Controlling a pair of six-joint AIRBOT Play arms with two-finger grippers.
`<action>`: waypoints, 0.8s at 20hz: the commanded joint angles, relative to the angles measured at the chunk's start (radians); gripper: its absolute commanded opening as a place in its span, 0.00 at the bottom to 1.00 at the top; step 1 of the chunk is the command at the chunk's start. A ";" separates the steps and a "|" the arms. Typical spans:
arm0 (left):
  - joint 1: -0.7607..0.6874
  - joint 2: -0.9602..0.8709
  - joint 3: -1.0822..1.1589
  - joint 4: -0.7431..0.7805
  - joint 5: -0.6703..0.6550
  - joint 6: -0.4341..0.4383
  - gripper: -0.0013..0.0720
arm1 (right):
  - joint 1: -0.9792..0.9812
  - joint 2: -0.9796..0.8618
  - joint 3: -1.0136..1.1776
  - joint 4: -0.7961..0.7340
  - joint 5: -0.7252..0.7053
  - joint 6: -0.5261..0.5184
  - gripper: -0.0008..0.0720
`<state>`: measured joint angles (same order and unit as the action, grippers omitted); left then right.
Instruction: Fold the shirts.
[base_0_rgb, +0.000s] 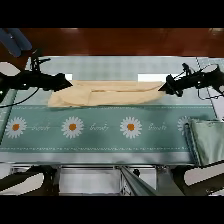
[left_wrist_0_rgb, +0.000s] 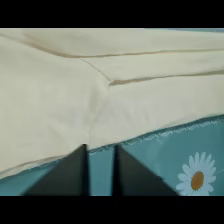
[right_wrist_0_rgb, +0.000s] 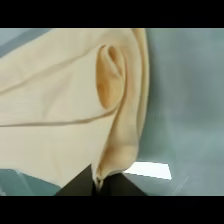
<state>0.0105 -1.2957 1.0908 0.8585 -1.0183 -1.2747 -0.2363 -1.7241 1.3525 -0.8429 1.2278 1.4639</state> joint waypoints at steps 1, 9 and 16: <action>-0.086 0.003 -0.003 -0.094 -0.002 0.055 0.05 | 0.012 0.137 0.026 -0.161 0.052 0.008 0.05; -0.437 -0.106 0.039 -0.159 0.185 0.032 0.05 | 0.072 0.843 -0.331 -0.240 0.026 0.042 0.05; -0.700 -0.481 0.407 -0.159 0.144 -0.112 0.05 | 0.072 1.078 -0.374 -0.228 0.132 0.115 0.05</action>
<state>-0.5865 -1.6447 1.3628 0.7013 -0.8700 -1.3186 -0.1654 -0.7246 0.9951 -1.0756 1.3212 1.5524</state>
